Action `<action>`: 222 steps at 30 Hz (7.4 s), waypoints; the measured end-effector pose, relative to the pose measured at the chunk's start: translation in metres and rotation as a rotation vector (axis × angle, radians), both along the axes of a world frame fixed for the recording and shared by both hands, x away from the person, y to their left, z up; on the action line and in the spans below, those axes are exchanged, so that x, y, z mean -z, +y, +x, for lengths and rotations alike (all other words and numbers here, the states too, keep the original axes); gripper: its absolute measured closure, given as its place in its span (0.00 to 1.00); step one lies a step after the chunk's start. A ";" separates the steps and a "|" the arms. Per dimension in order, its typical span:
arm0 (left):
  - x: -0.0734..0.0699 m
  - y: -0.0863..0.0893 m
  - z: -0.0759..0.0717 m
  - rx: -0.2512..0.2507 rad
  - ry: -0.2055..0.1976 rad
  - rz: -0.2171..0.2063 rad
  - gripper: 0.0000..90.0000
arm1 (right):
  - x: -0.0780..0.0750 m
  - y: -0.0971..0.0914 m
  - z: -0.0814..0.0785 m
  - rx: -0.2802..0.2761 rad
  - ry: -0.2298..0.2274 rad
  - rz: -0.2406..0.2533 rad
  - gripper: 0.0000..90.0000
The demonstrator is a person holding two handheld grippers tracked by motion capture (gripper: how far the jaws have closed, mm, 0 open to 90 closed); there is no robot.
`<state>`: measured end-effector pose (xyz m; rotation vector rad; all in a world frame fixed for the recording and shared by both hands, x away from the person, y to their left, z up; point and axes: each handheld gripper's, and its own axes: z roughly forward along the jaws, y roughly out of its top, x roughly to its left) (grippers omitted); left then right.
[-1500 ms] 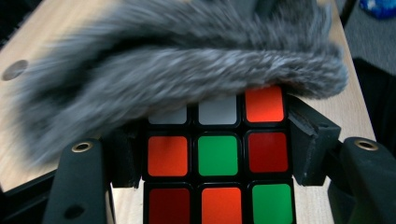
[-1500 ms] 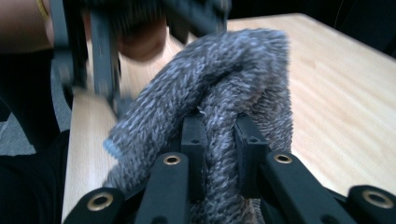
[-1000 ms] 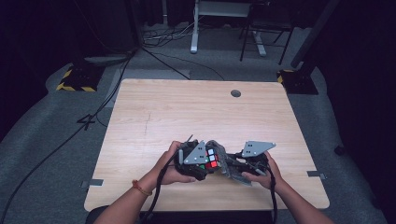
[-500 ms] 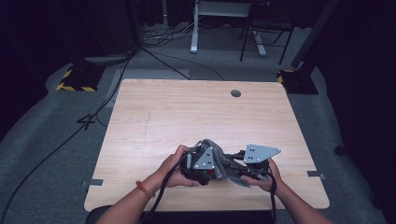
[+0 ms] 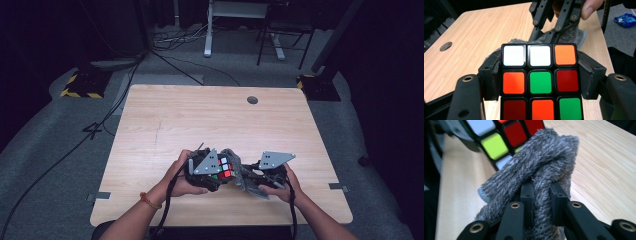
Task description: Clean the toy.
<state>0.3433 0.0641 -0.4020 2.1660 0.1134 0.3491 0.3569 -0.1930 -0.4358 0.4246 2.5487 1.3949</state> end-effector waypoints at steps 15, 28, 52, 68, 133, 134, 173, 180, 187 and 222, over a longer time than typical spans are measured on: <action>0.019 -0.020 0.002 -0.001 0.002 0.139 0.37 | -0.018 0.009 -0.019 -0.043 -0.075 0.033 0.86; 0.006 -0.008 0.000 -0.016 -0.018 0.062 0.37 | -0.003 -0.007 0.003 0.041 -0.017 0.008 0.86; 0.010 -0.002 0.006 -0.024 0.008 0.053 0.35 | -0.001 -0.015 0.007 -0.057 0.093 0.186 0.86; 0.007 -0.005 0.002 -0.037 -0.033 0.060 0.37 | -0.013 -0.008 -0.002 -0.023 0.012 0.097 0.86; -0.008 0.005 -0.002 -0.021 -0.024 -0.015 0.37 | 0.001 0.001 -0.001 -0.026 0.044 -0.011 0.86; -0.008 0.006 0.000 -0.019 -0.021 -0.019 0.37 | 0.002 0.002 -0.002 -0.029 0.044 -0.018 0.86; 0.042 0.010 0.026 -0.087 0.079 0.143 0.37 | 0.026 -0.032 0.033 0.131 0.107 -0.200 0.77; 0.054 0.013 0.034 -0.105 0.124 0.164 0.37 | 0.033 -0.044 0.045 0.209 0.130 -0.238 0.64; 0.063 0.012 0.034 -0.092 0.149 0.198 0.36 | 0.028 -0.047 0.045 0.236 0.119 -0.222 0.57; 0.067 0.048 -0.025 -0.063 0.246 0.292 0.32 | 0.016 0.007 0.001 0.047 0.033 -0.192 0.47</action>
